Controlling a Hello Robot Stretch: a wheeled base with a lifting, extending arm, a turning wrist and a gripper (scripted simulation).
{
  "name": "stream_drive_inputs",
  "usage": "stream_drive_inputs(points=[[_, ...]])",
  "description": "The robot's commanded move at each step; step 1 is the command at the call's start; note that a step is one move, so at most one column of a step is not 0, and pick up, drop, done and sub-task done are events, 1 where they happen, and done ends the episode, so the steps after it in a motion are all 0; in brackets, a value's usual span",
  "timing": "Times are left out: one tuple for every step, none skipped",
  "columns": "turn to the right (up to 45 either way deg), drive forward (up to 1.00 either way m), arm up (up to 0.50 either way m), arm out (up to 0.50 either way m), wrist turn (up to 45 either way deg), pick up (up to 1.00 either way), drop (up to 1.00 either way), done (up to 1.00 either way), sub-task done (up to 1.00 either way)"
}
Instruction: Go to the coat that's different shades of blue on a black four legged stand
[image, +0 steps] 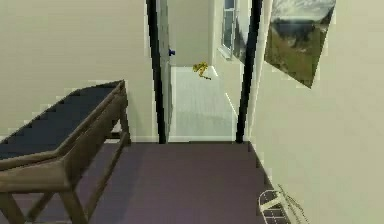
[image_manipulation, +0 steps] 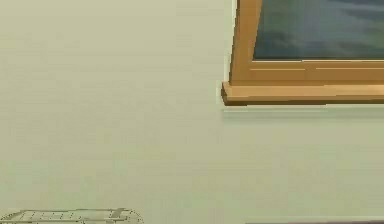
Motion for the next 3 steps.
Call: stream_drive_inputs(points=[[0.0, 1.0, 0.0, 0.0, 0.0, 0.0, 0.0, 0.0, 0.0], [0.0, 0.3, 0.0, 0.0, 0.0, 0.0, 0.0, 0.0, 0.0], [45.0, 0.0, 0.0, 0.0, 0.0, 0.0, 0.0, 0.0, 0.0]])
